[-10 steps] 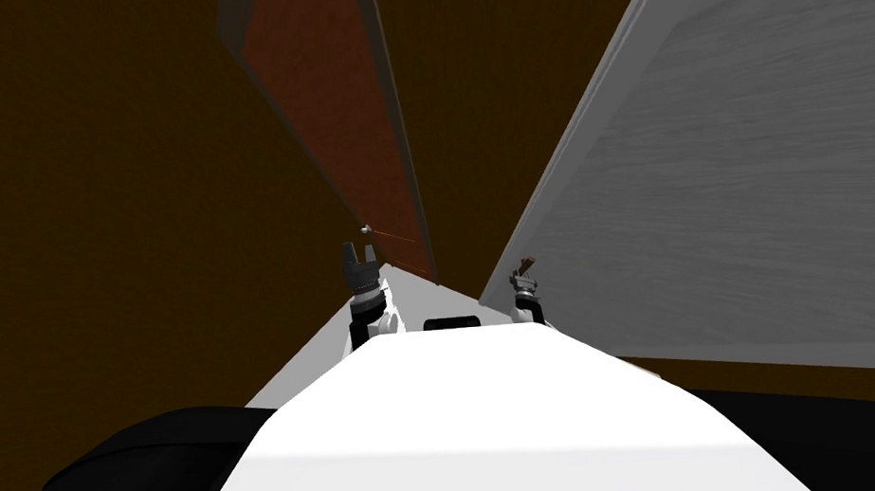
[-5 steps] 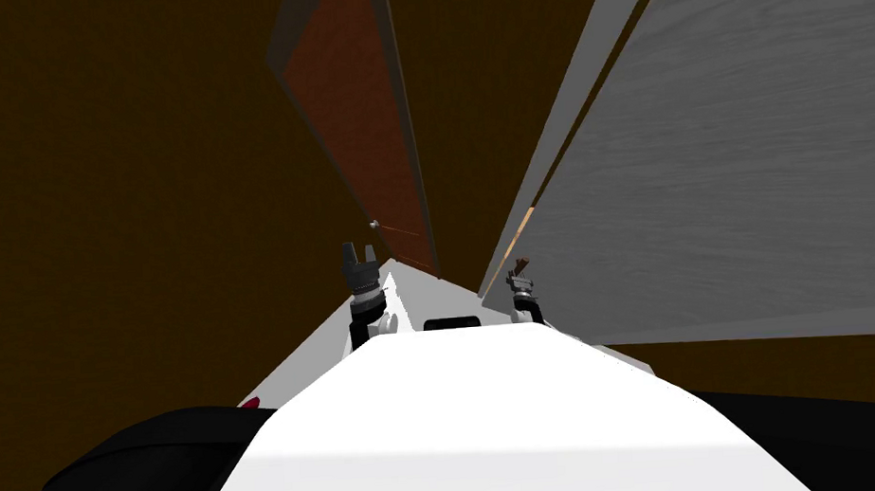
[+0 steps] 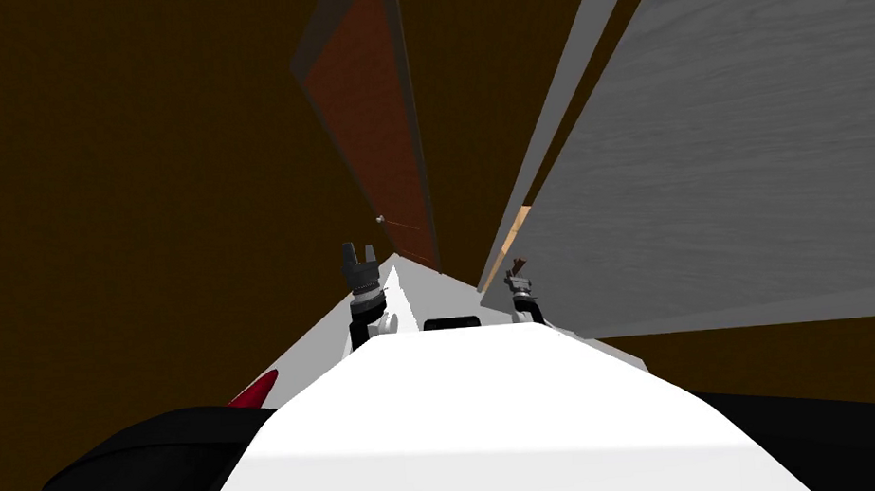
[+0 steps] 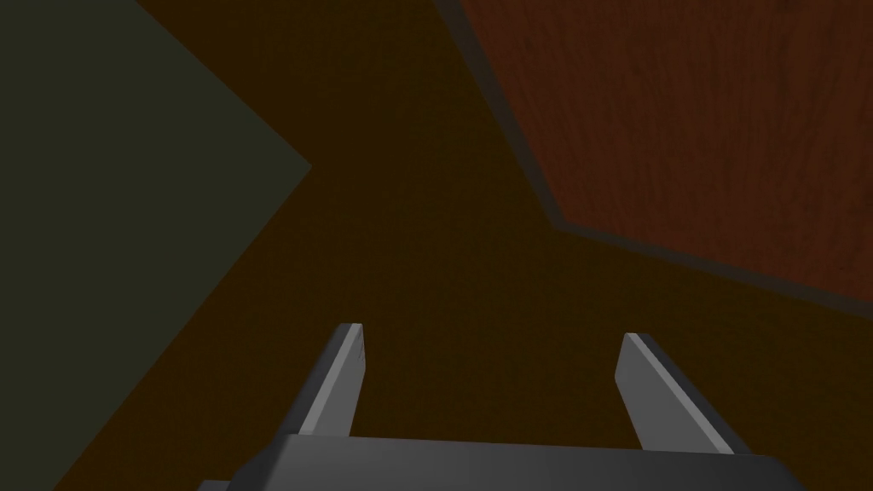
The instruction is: Pull the door open
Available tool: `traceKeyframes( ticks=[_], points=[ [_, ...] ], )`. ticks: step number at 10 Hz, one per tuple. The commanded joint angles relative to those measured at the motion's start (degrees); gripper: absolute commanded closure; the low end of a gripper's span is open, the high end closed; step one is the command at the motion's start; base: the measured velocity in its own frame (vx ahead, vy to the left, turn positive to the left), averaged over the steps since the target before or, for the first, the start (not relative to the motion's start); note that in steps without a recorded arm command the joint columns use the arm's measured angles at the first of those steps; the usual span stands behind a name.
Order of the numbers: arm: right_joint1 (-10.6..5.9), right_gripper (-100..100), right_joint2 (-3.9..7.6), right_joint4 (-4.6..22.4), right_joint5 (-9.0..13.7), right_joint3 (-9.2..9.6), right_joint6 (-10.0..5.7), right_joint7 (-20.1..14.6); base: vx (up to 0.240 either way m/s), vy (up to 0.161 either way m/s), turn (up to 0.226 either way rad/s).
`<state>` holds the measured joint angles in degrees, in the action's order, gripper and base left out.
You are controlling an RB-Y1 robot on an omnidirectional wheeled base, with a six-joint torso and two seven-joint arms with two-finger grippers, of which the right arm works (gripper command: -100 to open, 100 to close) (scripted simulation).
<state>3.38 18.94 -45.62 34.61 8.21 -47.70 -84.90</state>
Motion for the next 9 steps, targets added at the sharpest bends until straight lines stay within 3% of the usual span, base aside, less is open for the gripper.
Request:
traceKeyframes(
  ticks=[1, 6, 7, 9],
  points=[
    [0.55, 100, 0.48, 0.0, -0.6, 1.19, -0.36, -1.1, -0.217, -0.012, 0.076],
    [2.23, 100, 2.82, -1.3, -2.3, 4.67, -1.52, -4.5, -0.229, -0.024, 0.09],
    [1.76, 100, 2.54, -0.5, -2.2, 4.38, -1.67, -4.3, -0.093, -0.015, 0.032],
    [2.74, 100, 3.95, -0.9, -3.0, 6.29, -2.8, -6.3, -0.203, -0.02, 0.107]
  ],
)
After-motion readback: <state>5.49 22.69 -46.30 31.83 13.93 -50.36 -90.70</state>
